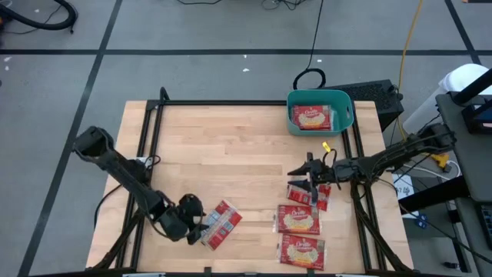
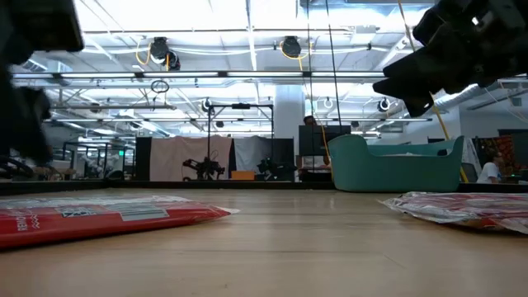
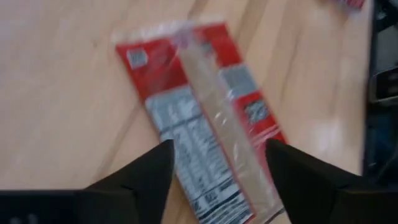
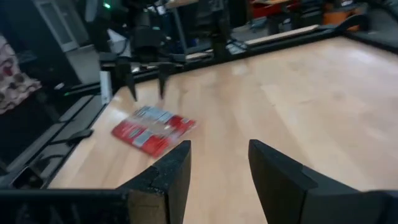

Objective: Sort popcorn bags into baskets
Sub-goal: Put the red popcorn bag into the blue bin

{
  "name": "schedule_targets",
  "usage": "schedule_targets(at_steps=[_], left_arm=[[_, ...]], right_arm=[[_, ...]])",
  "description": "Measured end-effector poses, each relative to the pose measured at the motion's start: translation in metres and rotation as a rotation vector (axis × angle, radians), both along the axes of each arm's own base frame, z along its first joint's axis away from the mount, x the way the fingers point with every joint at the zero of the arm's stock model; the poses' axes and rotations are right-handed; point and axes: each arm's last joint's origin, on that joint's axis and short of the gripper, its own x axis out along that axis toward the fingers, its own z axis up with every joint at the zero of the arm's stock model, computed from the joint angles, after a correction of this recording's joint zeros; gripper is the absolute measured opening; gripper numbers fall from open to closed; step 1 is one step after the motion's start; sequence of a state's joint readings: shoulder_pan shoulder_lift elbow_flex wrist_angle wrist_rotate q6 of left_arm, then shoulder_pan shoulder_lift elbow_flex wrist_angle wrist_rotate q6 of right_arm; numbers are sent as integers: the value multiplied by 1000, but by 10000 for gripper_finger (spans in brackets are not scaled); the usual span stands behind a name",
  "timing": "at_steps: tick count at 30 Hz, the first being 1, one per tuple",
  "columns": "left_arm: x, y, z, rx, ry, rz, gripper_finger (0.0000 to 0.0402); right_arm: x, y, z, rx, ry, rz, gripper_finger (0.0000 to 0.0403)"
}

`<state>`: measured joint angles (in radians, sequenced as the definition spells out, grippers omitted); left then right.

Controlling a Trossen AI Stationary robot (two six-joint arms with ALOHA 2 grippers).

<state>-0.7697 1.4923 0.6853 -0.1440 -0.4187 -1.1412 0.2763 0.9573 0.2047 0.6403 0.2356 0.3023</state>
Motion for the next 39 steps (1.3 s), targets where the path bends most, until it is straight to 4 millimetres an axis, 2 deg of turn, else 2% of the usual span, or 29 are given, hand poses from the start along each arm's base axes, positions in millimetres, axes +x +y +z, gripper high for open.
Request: schedule_targets(at_steps=[3, 6, 9, 14, 17, 19, 26, 27, 32, 39], left_arm=[[-5, -8, -12, 22, 38, -17, 292], [-8, -17, -19, 46, 62, -46, 303], [-8, -23, -26, 61, 81, -57, 301], [-9, -27, -39, 90, 111, -50, 275], [-9, -28, -44, 102, 115, -50, 244], [-7, -27, -44, 117, 109, -57, 209], [5, -16, -44, 241, 85, -147, 25], [8, -13, -44, 259, 83, -154, 15], [23, 7, -34, 371, 37, -174, 12], [41, 38, 0, 459, -70, -156, 3]], right_arm=[[2, 8, -5, 14, 22, 37, 155], [3, 16, -10, 29, 41, 71, 155], [4, 23, -16, 43, 64, 99, 155], [5, 29, -20, 46, 72, 127, 155], [6, 30, -20, 50, 58, 129, 155], [7, 31, -19, 51, 39, 129, 155], [10, 32, -14, 42, -37, 131, 155], [10, 31, -13, 41, -47, 118, 155], [10, 30, -11, 28, -65, 61, 155], [12, 25, -10, -28, -81, 3, 155]])
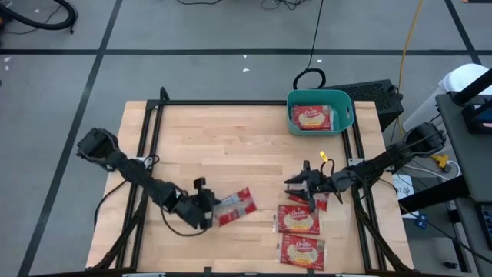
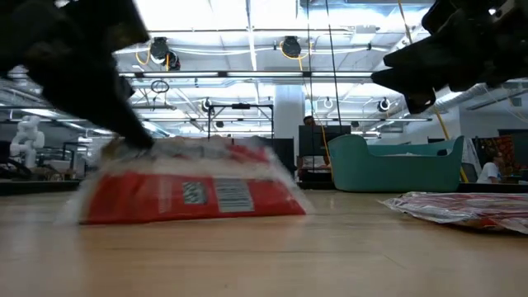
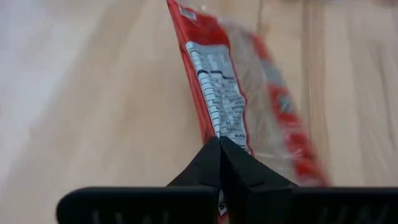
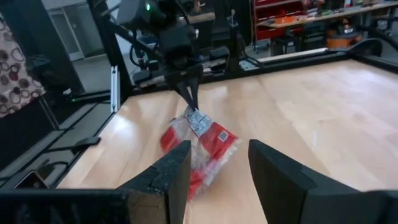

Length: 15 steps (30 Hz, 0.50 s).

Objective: Sort popcorn bags into baskets
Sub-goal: Put the red popcorn bag into the blue bin

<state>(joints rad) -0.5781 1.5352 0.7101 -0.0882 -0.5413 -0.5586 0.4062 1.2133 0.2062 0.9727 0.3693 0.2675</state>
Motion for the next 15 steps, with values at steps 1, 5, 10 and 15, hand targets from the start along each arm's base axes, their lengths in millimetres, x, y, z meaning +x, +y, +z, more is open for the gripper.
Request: schedule_targets(at_steps=[1, 5, 10, 15], left_arm=[[2, 4, 5, 7, -20, -4, 3], [7, 22, 21, 53, -61, -7, 3], [11, 39, 36, 115, -91, -40, 2], [14, 53, 43, 138, -85, -79, 2]], right_arm=[[0, -1, 0, -3, -2, -5, 155], [2, -5, 1, -6, -12, -27, 155], [3, -8, 1, -33, -16, -67, 155], [12, -8, 1, -81, 1, -142, 155]])
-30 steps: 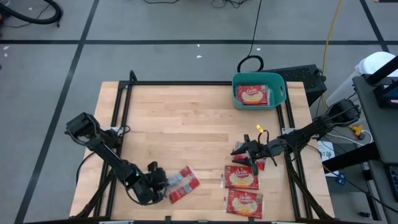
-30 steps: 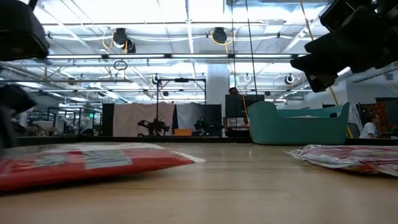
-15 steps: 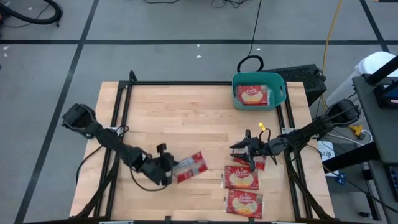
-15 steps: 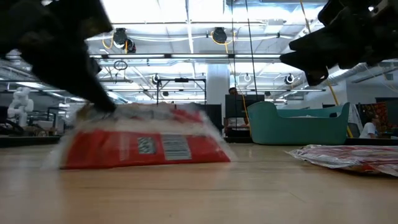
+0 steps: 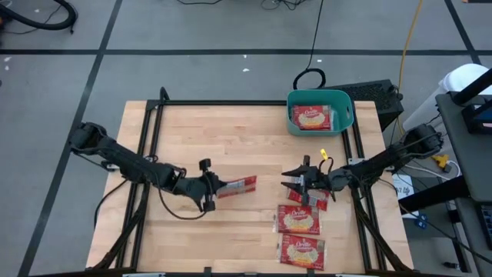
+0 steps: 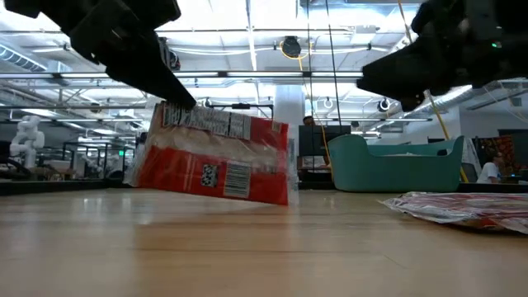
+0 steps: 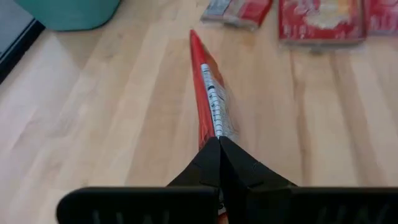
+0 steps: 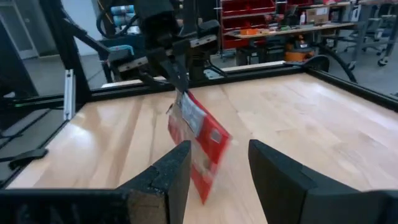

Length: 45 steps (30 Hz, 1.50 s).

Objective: Sort popcorn bags into baskets
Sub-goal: Put the red popcorn bag into the blue bin

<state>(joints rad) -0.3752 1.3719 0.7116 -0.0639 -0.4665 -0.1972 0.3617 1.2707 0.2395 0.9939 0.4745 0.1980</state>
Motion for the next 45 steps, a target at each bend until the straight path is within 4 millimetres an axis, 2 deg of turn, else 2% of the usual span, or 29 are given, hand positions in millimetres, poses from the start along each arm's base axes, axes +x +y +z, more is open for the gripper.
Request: schedule_targets(at_steps=[3, 9, 15, 21, 27, 30, 33, 37, 42, 45], left_arm=[[1, 7, 2, 10, 5, -15, 2], [5, 19, 4, 17, 10, -39, 2], [7, 25, 4, -13, 22, -75, 2], [7, 24, 4, -23, 22, -100, 1], [7, 22, 5, -28, 16, -105, 1], [8, 21, 6, -31, 4, -110, 1], [9, 19, 8, -24, -19, -125, 2], [9, 18, 9, -24, -32, -131, 2], [10, 18, 9, -45, -42, -112, 7], [9, 19, 8, -67, -37, -73, 8]], right_arm=[[14, 2, -1, -40, 26, -34, 155], [56, 2, 0, -93, 56, -107, 163], [84, -16, -2, -106, 76, -176, 199], [99, -47, -2, 85, 159, 42, 253], [100, -51, -6, 121, 220, 193, 268], [100, -50, -10, 119, 233, 220, 250], [102, -49, -18, 134, 247, 217, 214], [105, -46, -27, 131, 244, 224, 140], [108, -41, -25, 90, 180, 254, 25], [108, -38, -23, 74, 176, 239, 10]])
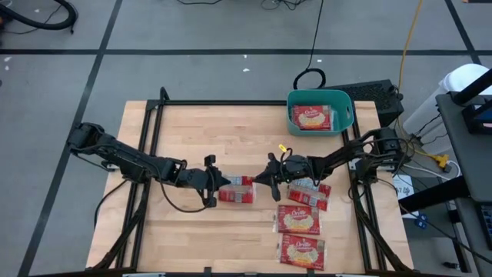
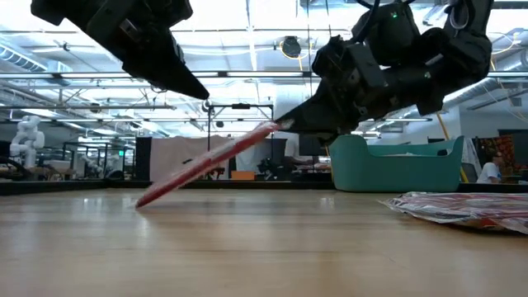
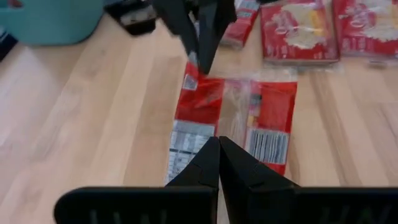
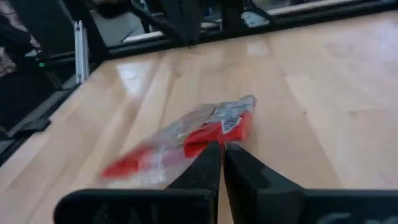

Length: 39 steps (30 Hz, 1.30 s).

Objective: Sort popcorn bags into baskets
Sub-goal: Put the red popcorn bag into the blue bin

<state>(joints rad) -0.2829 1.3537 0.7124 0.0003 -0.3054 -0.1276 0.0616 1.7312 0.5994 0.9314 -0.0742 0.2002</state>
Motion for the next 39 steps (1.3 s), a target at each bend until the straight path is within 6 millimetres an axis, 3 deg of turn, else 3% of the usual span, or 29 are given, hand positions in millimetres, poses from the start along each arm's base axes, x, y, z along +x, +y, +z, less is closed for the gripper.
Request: schedule_targets(at_steps=[8, 12, 22, 26, 29, 33, 36, 39], left_arm=[[-5, 1, -10, -58, 80, 85, 10], [-9, -2, -15, -71, 82, 136, 37], [-14, 9, -25, -37, 48, 284, 213], [-5, 32, -30, -135, 44, 210, 280], [-2, 46, -37, -193, 28, 89, 302], [3, 55, -45, -319, 14, -169, 285], [5, 56, -49, -322, 12, -233, 225], [5, 56, -53, -287, 32, -252, 139]], right_arm=[[-1, 5, 5, -9, -24, 1, 1], [-1, 5, 5, -46, -30, 5, 0], [5, 6, 11, -185, -66, 47, 0], [9, 6, 15, -233, -88, 60, 0], [10, 6, 17, -256, -97, 66, 0], [12, 6, 18, -280, -105, 71, 0], [12, 6, 18, -306, -108, 77, 0], [12, 5, 18, -337, -111, 77, 0]])
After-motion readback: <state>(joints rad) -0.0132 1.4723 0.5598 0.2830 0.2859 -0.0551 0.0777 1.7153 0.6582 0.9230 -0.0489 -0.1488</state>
